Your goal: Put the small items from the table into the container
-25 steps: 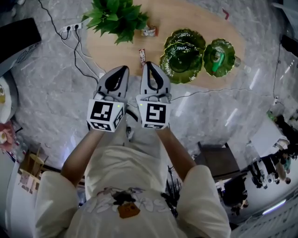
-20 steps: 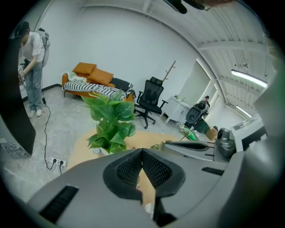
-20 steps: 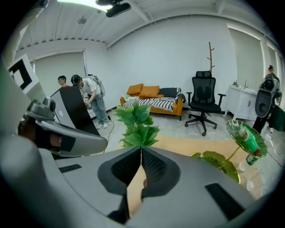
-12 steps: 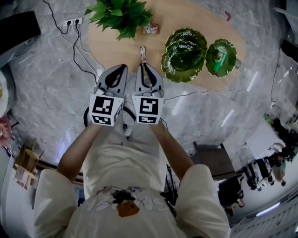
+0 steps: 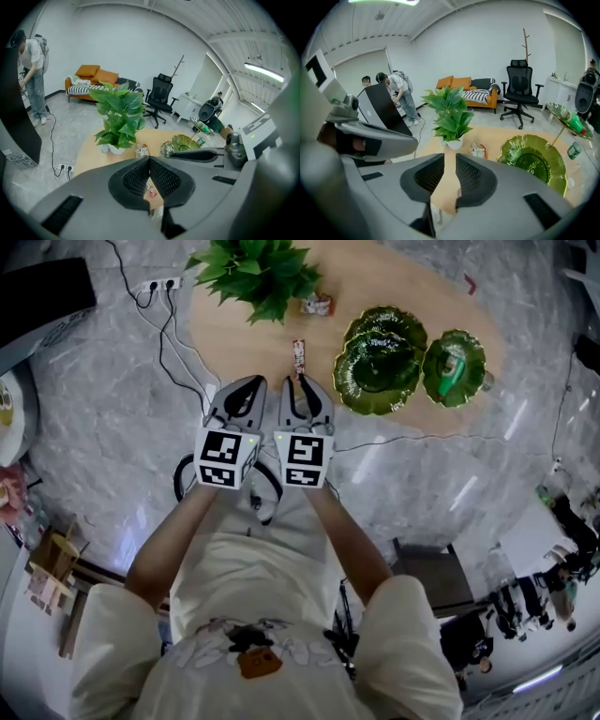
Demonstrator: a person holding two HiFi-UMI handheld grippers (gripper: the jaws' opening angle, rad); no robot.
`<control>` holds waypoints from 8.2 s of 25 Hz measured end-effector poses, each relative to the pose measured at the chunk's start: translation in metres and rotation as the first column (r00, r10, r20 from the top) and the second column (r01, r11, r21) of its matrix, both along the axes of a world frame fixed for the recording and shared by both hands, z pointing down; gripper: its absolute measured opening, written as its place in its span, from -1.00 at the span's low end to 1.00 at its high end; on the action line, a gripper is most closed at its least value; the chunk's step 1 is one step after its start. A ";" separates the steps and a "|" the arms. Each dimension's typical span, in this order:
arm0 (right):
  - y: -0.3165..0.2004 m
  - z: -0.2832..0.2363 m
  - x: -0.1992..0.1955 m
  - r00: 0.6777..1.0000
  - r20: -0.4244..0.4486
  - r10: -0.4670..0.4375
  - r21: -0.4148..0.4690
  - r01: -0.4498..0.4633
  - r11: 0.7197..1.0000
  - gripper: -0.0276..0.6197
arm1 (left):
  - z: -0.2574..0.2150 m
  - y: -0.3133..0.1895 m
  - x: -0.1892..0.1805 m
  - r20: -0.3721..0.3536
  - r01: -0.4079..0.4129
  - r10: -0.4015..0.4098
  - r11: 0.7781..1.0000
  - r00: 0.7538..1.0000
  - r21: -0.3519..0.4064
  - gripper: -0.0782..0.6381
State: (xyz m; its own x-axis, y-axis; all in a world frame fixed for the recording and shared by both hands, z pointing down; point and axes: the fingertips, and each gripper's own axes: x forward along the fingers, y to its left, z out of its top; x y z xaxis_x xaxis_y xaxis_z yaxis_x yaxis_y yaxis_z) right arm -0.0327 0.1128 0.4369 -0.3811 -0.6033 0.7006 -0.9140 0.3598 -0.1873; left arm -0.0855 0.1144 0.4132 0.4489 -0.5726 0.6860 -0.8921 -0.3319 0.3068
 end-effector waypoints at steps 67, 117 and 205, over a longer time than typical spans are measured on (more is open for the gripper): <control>0.015 0.237 0.022 0.976 -0.215 0.017 -0.350 -0.093 0.932 -0.42 | 0.100 -0.009 0.000 -0.016 -0.179 0.179 0.978 0.984 -0.110 -0.76; 0.004 0.051 0.002 0.955 0.295 0.042 -0.175 0.011 0.985 -0.58 | 0.007 -0.027 0.009 -0.015 -0.016 0.016 0.999 1.000 0.032 -0.76; -0.010 0.054 0.218 0.952 0.072 0.297 -0.072 -0.292 0.954 -0.57 | 0.004 -0.015 0.184 -0.060 -0.174 0.177 0.984 0.982 0.042 -0.76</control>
State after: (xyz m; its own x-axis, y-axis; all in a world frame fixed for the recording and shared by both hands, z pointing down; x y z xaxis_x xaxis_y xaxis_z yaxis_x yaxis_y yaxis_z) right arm 0.1850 0.1031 0.4912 -0.2495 -0.6554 0.7129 -0.9586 0.0628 -0.2778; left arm 0.0988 0.0997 0.4171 0.5868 -0.5053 0.6327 -0.7980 -0.4937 0.3457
